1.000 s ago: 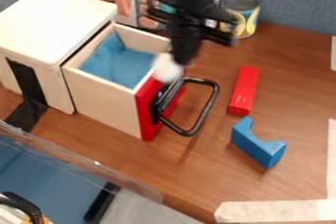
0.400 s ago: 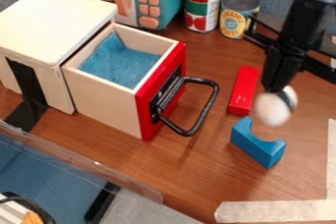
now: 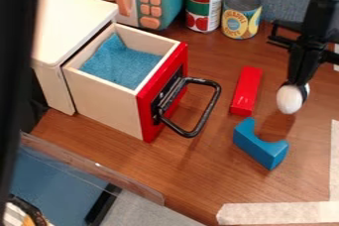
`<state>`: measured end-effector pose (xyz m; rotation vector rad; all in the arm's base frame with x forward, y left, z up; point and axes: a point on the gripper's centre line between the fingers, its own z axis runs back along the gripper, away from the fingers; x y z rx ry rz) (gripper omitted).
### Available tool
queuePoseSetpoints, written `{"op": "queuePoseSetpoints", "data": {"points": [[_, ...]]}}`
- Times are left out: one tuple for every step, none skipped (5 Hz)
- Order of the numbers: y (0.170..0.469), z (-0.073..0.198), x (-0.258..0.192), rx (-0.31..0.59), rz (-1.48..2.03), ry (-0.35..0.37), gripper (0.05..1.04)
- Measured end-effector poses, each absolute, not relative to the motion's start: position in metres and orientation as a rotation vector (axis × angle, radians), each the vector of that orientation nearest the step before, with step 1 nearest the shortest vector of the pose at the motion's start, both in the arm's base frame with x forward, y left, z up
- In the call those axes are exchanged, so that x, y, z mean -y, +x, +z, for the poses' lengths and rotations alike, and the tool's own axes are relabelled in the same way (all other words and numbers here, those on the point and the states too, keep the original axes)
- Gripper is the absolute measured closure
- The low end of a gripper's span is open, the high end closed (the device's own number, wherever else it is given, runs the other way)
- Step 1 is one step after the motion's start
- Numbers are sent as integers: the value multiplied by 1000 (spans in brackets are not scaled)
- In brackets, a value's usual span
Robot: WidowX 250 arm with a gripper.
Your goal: Picked the white object from the drawer and put it on the table
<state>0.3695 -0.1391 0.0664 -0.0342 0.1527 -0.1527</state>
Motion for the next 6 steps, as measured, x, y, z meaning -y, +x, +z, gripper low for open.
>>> {"op": "queuePoseSetpoints", "data": {"points": [[395, 42, 138, -213, -110, -69, 1015], [407, 38, 141, -196, -87, -83, 874], [402, 33, 134, -201, -59, -66, 619], [385, 55, 128, -160, -56, -74, 307], [369, 101, 115, -89, -22, -85, 84], [346, 126, 98, -62, 12, -61, 79]]}}
